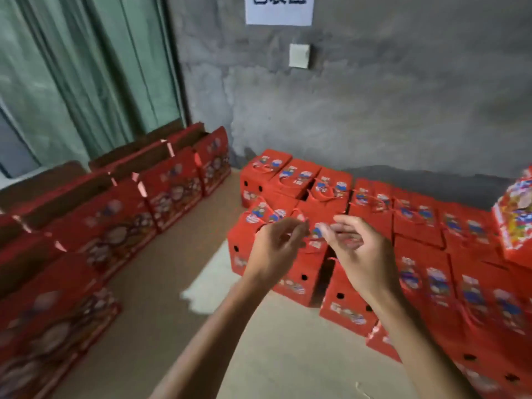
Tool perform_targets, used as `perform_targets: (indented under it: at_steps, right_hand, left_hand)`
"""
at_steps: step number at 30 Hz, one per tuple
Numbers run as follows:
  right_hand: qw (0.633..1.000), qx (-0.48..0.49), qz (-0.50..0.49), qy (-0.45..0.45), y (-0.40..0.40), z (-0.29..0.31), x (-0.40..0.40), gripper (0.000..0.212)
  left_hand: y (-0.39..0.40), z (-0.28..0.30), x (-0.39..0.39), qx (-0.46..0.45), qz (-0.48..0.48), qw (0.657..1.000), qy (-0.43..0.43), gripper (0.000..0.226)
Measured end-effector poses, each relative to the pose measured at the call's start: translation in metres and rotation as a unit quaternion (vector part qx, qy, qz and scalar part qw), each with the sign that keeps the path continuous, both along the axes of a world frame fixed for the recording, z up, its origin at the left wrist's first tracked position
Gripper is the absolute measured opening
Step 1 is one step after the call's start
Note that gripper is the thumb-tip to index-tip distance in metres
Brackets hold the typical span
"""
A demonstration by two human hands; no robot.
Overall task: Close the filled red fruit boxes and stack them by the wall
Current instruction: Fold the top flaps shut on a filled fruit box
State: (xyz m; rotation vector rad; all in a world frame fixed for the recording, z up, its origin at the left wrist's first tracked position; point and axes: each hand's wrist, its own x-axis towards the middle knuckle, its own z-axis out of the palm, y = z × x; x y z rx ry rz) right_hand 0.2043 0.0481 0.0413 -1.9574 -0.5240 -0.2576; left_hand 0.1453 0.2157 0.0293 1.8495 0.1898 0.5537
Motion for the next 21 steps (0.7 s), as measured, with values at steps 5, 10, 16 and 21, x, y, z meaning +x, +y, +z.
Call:
perform_targets:
  at_steps: [5,10,16,21]
  right_hand:
    - [0.985,0.004,0.154,0.081,0.18,-0.043,-0.104,0.027]
    - [0.965,-0.012,0.223,0.139,0.346,-0.081,-0.205,0.046]
    - [0.941,-0.114,0.219,0.231,0.488,-0.105,-0.275,0.09]
    - [0.942,-0.183,0.168,0.224,0.525,-0.12,-0.3,0.106]
  left_hand:
    - [0.146,-0.027,-0.132,0.04,0.125,0.991,0.023,0.013]
    - [0.299,-0.039,-0.26,0.149,0.255,0.953,0.065,0.015]
    - [0.437,-0.063,-0.362,0.266,0.414,0.828,0.268,0.034]
    - [0.467,-0.091,-0.379,0.291,0.375,0.829,0.296,0.039]
